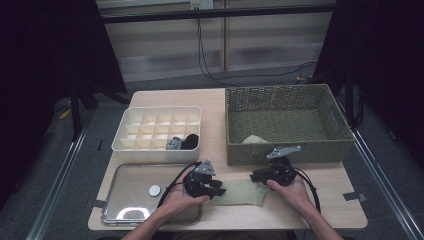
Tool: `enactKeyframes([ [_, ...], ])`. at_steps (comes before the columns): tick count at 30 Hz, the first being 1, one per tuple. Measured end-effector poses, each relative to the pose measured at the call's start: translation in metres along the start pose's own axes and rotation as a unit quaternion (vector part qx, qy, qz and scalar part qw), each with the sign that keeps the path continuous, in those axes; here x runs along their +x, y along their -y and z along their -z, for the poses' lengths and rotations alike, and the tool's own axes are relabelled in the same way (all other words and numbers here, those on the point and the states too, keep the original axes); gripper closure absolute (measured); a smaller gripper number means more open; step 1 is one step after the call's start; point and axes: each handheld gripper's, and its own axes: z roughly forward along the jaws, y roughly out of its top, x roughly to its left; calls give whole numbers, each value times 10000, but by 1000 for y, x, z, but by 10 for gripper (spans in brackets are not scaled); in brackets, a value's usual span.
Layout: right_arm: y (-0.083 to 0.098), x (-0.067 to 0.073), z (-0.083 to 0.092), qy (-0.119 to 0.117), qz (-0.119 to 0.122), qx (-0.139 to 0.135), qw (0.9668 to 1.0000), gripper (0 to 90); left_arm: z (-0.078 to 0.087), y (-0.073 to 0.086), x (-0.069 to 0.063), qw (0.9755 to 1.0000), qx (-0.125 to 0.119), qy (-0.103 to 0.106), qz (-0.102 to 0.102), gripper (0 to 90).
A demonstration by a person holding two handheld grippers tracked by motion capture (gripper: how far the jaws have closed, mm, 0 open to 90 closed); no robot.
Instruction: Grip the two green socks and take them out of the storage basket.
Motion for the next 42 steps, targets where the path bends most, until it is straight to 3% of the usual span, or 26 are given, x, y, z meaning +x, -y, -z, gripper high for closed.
enactKeyframes([
  [2,0,1,2,-33,-20,-31,10000,830,1,-1,-1,10000,87,-30,-23,647],
  [3,0,2,3,-57,-40,-70,10000,848,-1,-1,-2,10000,-30,16,23,645],
  [6,-1,3,6,-48,-51,-152,9999,863,-1,-4,-4,9999,-75,106,2,653],
  [13,-4,3,10,51,-117,-286,9995,870,-7,-22,-18,9979,-339,546,70,753],
  [16,-6,4,10,71,-121,-325,9994,870,-16,-27,-23,9970,-327,696,76,763],
  [20,-9,6,8,53,-115,-340,9993,871,-30,-31,-29,9959,-111,895,-8,791],
  [21,-10,7,8,63,-133,-344,9993,871,-31,-33,-31,9961,-37,873,-108,800],
  [22,-11,8,7,40,-107,-349,9993,871,-33,-35,-32,9950,-109,995,-1,805],
  [25,-12,10,7,26,-106,-375,9992,872,-37,-36,-33,9937,-81,1115,-17,814],
  [30,-16,12,7,23,-119,-441,9990,873,-44,-32,-35,9945,151,1033,-37,831],
  [33,-18,15,10,-2,-113,-481,9988,873,-46,-31,-32,9941,129,1075,13,845],
  [35,-18,16,11,-9,-116,-533,9985,873,-46,-33,-30,9956,139,923,58,847],
  [41,-16,27,17,-79,-60,-578,9983,873,-48,-35,-30,9968,101,798,38,847],
  [42,-16,29,18,-94,-50,-581,9983,873,-49,-36,-28,9972,48,744,111,846],
])
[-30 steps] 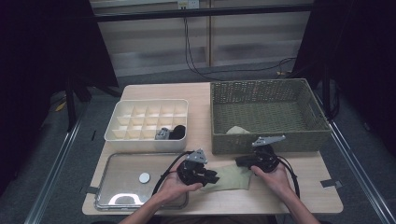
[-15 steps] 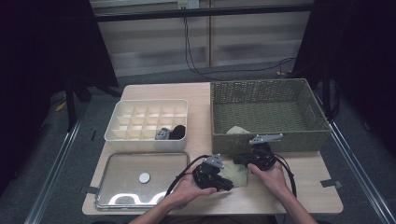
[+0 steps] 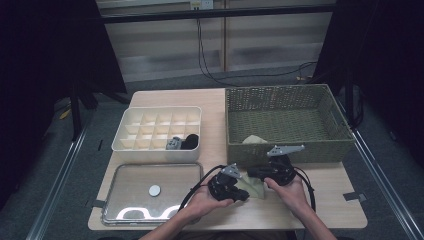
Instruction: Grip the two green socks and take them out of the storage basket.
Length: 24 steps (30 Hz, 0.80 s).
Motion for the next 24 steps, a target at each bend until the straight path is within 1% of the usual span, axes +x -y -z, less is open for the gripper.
enactKeyframes([
  [1,0,2,2,-3,3,-24,10000,873,0,-1,1,10000,41,-54,14,842],
  [2,0,4,3,-9,19,-46,10000,873,0,-1,1,10000,41,-54,14,836],
  [3,1,7,5,-8,15,-55,10000,872,-1,-2,3,10000,-43,-26,53,831],
  [4,1,9,6,-7,18,-78,10000,873,-1,-2,3,9999,-31,-116,56,827],
  [5,1,9,6,-7,18,-78,10000,873,-1,-2,3,9999,-31,-116,56,823],
  [6,-1,13,8,-18,66,-115,9999,873,-2,-3,4,9999,-101,-90,50,818],
  [7,-2,15,9,-26,53,-153,9999,873,-2,-3,4,9999,-101,-90,50,815],
  [8,-3,17,10,-35,30,-185,9998,873,-3,-3,4,9998,-167,-127,47,810],
  [10,-5,19,11,-33,49,-212,9998,873,-4,-3,4,9997,-181,-144,53,806],
  [11,-7,23,11,-51,65,-249,9997,872,-4,-3,4,9996,-193,-178,68,795],
  [12,-7,25,11,-78,72,-264,9996,872,-3,-4,5,9996,-131,-236,81,792],
  [13,-7,25,11,-78,72,-264,9996,872,-3,-4,5,9996,-131,-236,81,786],
  [14,-6,29,10,-104,84,-233,9996,872,-2,-2,6,9994,-227,-245,115,784],
  [16,-1,31,7,-147,81,-184,9997,872,-2,-1,7,9990,-282,-296,153,784],
  [19,4,33,6,-163,73,-134,9997,871,0,0,8,9989,-283,-341,160,783],
  [20,9,34,6,-162,34,-146,9998,869,2,1,9,9988,-267,-393,119,783],
  [21,11,34,7,-172,1,-145,9997,869,2,1,9,9988,-267,-393,119,783],
  [22,14,34,7,-203,-44,-140,9997,869,4,2,10,9984,-301,-443,156,783],
  [23,14,34,7,-203,-44,-140,9997,869,4,2,10,9984,-301,-443,156,783],
  [24,19,34,5,-183,-74,-84,9998,869,6,4,12,9983,-334,-456,174,783],
])
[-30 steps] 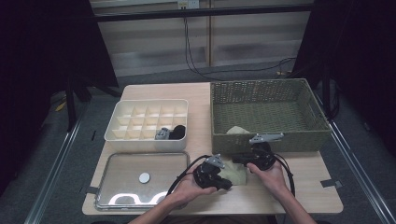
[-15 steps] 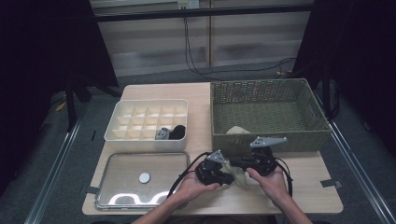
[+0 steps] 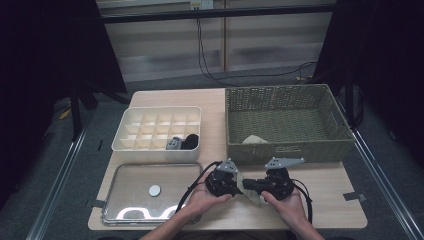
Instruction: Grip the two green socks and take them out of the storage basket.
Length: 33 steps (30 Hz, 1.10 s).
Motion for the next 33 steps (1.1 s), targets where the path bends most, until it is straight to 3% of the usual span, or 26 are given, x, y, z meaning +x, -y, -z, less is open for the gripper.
enactKeyframes([
  [11,18,1,-13,52,-69,379,9992,868,15,6,8,9998,68,-198,77,751],
  [14,20,-1,-18,90,-13,517,9986,866,26,7,8,9998,28,-205,45,740],
  [16,21,-2,-21,103,9,584,9982,865,38,6,6,9997,-143,-187,-11,725],
  [19,23,-2,-23,117,6,647,9978,863,47,5,4,9996,-166,-197,-81,722],
  [20,24,-3,-25,117,17,702,9975,863,54,5,3,9993,-302,-185,-99,722],
  [24,23,-3,-27,76,43,748,9972,863,62,0,3,9985,-480,-164,-182,721],
  [29,23,-3,-28,12,75,778,9969,862,57,-6,4,9982,-543,-122,-242,715],
  [33,23,-4,-28,-8,80,799,9968,862,38,-13,6,9988,-311,-7,-365,715],
])
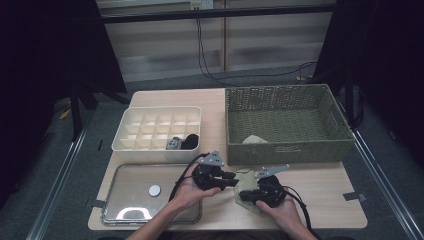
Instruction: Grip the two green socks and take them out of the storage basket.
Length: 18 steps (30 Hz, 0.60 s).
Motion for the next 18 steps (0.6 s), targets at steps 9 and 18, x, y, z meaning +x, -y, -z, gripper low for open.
enactKeyframes([
  [9,1,0,1,-51,41,37,10000,860,-37,4,12,9985,545,69,43,715],
  [18,0,0,7,159,186,169,9996,834,-26,11,8,9975,678,-108,-155,733],
])
